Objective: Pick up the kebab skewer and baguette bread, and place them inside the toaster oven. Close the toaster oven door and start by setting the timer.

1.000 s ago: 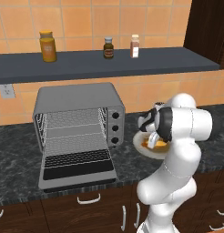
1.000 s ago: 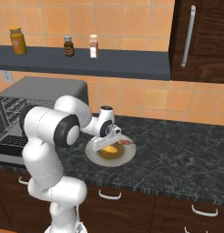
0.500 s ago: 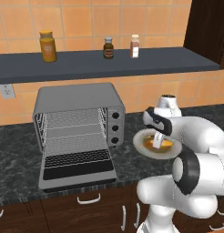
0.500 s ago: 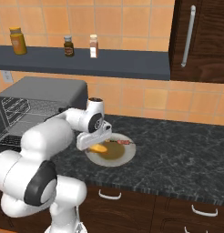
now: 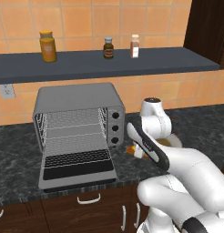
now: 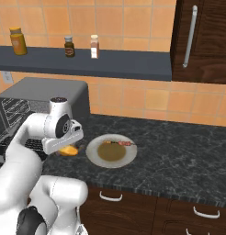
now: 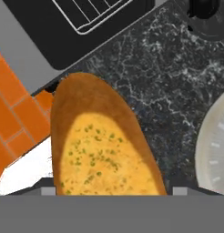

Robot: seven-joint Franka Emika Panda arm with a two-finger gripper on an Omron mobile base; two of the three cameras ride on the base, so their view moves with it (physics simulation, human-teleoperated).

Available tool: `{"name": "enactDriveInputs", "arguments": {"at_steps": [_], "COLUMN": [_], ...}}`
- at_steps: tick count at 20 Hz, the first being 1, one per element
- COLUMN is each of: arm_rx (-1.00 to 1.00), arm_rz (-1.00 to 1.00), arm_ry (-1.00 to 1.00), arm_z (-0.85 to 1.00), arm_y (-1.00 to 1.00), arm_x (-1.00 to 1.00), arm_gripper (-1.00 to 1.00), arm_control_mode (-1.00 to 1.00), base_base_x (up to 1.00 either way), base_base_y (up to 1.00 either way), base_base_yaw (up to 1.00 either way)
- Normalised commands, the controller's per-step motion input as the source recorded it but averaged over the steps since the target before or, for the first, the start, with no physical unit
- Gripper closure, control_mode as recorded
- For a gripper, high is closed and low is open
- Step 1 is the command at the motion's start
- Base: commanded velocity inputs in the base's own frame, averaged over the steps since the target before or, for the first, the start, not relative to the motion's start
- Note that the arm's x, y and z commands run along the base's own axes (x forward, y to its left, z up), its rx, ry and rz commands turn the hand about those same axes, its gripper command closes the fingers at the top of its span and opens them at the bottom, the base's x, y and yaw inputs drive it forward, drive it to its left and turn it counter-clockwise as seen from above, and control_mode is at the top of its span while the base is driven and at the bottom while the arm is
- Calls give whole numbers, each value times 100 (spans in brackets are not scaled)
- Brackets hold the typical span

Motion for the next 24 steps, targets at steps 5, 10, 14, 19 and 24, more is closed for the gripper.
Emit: {"name": "enactDriveInputs", "arguments": {"at_steps": [5, 10, 14, 19, 24], "arm_rx": [0, 0, 4, 6, 4], "arm_rz": [-3, -12, -6, -10, -13], "arm_ry": [-6, -3, 0, 0, 0], "arm_z": [13, 4, 32, 12, 0], "arm_y": [100, 93, 30, 26, 54], "arm_x": [34, 67, 43, 22, 5], "arm_gripper": [100, 100, 100, 100, 100], "arm_control_mode": [-100, -100, -100, -100, -100], "base_base_x": [0, 0, 0, 0, 0], "base_base_y": [0, 0, 0, 0, 0], "base_base_yaw": [0, 0, 0, 0, 0]}}
